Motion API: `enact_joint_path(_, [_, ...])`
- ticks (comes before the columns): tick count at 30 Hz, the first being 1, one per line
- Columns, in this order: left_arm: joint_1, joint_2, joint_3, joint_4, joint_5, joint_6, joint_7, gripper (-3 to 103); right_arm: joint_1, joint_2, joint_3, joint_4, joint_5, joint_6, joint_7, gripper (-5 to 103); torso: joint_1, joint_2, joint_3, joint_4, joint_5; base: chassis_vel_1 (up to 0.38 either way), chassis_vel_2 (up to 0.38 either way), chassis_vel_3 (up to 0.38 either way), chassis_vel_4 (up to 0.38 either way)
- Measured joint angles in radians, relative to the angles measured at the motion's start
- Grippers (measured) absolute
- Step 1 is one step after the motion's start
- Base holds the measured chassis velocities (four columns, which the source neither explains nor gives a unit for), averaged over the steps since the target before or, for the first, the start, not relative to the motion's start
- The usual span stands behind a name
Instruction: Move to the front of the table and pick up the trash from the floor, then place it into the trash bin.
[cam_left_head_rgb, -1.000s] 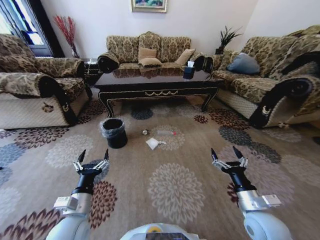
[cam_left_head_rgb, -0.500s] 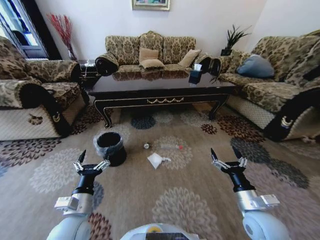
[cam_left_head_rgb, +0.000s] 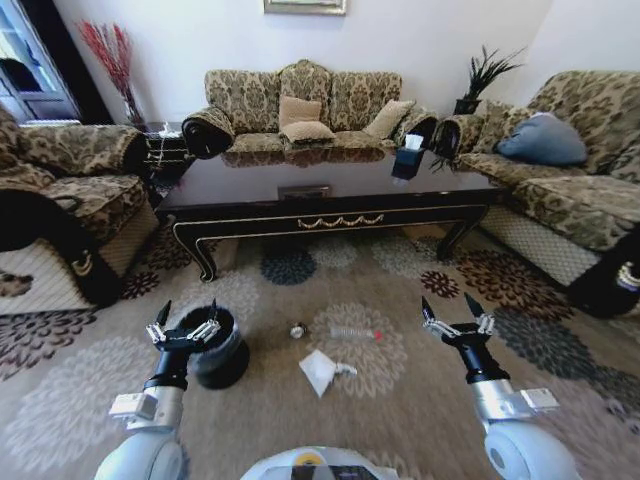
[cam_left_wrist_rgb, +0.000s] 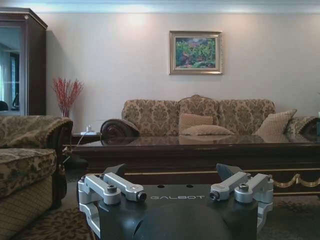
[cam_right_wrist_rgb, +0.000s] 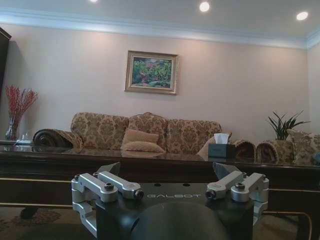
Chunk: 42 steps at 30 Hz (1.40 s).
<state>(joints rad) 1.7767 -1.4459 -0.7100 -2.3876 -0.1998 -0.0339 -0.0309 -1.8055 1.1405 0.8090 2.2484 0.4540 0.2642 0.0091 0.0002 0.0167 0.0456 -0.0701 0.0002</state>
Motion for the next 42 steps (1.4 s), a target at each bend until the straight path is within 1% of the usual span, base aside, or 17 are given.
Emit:
enact_joint_path(5, [0.001,-0.001,0.001,0.002,0.001,-0.002,-0.001,100,0.004,0.002,0.000,-0.004,-0.008,0.013,-0.009,100,0.000,0.000,0.000,0.0003,0.0000,-0.134,0.142,0.133,-0.159])
enact_joint_path(18, [-0.001,-0.002,0.001,0.004,0.001,-0.004,-0.004,100,0.001,0.007,0.000,-0.009,-0.015,0.016,-0.014,100,0.000,0.000,0.000,0.0001,-0.0002,0.010,-0.019,-0.019,0.011])
enact_joint_path(21, [-0.017,-0.001,0.003,0.012,0.005,0.030,-0.058,100,0.003,0.007,-0.001,-0.016,-0.015,0.026,-0.014,100,0.000,0.000,0.000,0.0002,-0.0003,0.000,0.000,0.000,0.000])
enact_joint_path(22, [-0.017,-0.001,0.003,0.012,0.005,0.030,-0.058,100,0.003,0.007,-0.001,-0.016,-0.015,0.026,-0.014,100,0.000,0.000,0.000,0.0002,-0.0003,0.000,0.000,0.000,0.000])
enact_joint_path(25, [-0.048,0.028,0.002,0.021,-0.024,0.155,-0.163,100,0.002,0.007,-0.004,-0.019,-0.018,0.031,-0.015,100,0.000,0.000,0.000,0.0002,-0.0003,0.000,0.000,0.000,0.000])
enact_joint_path(27, [-0.070,0.072,-0.006,0.028,-0.070,0.247,-0.220,100,0.001,0.007,-0.006,-0.020,-0.020,0.032,-0.014,100,0.000,0.000,0.000,-0.0002,-0.0003,0.000,0.000,0.000,0.000])
enact_joint_path(28, [-0.070,0.072,-0.006,0.028,-0.070,0.247,-0.220,100,0.001,0.007,-0.006,-0.020,-0.020,0.032,-0.014,100,0.000,0.000,0.000,-0.0002,-0.0003,0.000,0.000,0.000,0.000])
enact_joint_path(29, [-0.079,0.091,-0.012,0.030,-0.090,0.282,-0.240,100,0.000,0.007,-0.006,-0.020,-0.021,0.033,-0.014,100,0.000,0.000,0.000,0.0000,-0.0004,0.000,0.000,0.000,0.000])
enact_joint_path(31, [-0.109,0.148,-0.028,0.025,-0.180,0.455,-0.308,100,-0.003,0.007,-0.008,-0.024,-0.028,0.035,-0.013,100,0.000,0.000,0.000,0.0001,-0.0004,0.000,0.000,0.000,0.000])
enact_joint_path(32, [-0.109,0.148,-0.028,0.025,-0.180,0.455,-0.308,100,-0.003,0.007,-0.008,-0.024,-0.028,0.035,-0.013,100,0.000,0.000,0.000,0.0001,-0.0004,0.000,0.000,0.000,0.000])
enact_joint_path(33, [-0.134,0.177,-0.034,0.016,-0.269,0.575,-0.360,100,-0.005,0.010,-0.010,-0.027,-0.033,0.036,-0.013,100,0.000,0.000,0.000,0.0000,-0.0004,0.000,0.000,0.000,0.000])
enact_joint_path(34, [-0.142,0.184,-0.036,0.014,-0.299,0.606,-0.376,100,-0.005,0.010,-0.010,-0.028,-0.035,0.037,-0.013,100,0.000,0.000,0.000,0.0000,-0.0003,0.000,0.000,0.000,0.000])
enact_joint_path(35, [-0.169,0.201,-0.044,0.010,-0.393,0.696,-0.427,100,-0.007,0.012,-0.012,-0.029,-0.038,0.038,-0.013,100,0.000,0.000,0.000,-0.0002,-0.0002,0.000,0.000,0.000,0.000])
enact_joint_path(36, [-0.185,0.210,-0.052,0.010,-0.454,0.738,-0.457,100,-0.008,0.013,-0.012,-0.030,-0.040,0.039,-0.013,100,0.000,0.000,0.000,-0.0002,-0.0003,0.000,0.000,0.000,0.000])
enact_joint_path(37, [-0.207,0.225,-0.064,0.020,-0.539,0.770,-0.486,100,-0.010,0.014,-0.012,-0.032,-0.043,0.040,-0.012,100,0.000,0.000,0.000,-0.0003,-0.0002,0.000,0.000,0.000,0.000])
enact_joint_path(40, [-0.224,0.236,-0.072,0.050,-0.577,0.786,-0.491,100,-0.012,0.014,-0.012,-0.033,-0.045,0.042,-0.012,100,0.000,0.000,0.000,-0.0001,-0.0001,0.000,0.000,0.000,0.000])
enact_joint_path(42, [-0.236,0.243,-0.077,0.110,-0.579,0.788,-0.482,100,-0.014,0.015,-0.010,-0.036,-0.046,0.044,-0.010,100,0.000,0.000,0.000,0.0000,-0.0004,0.000,0.000,0.000,0.000])
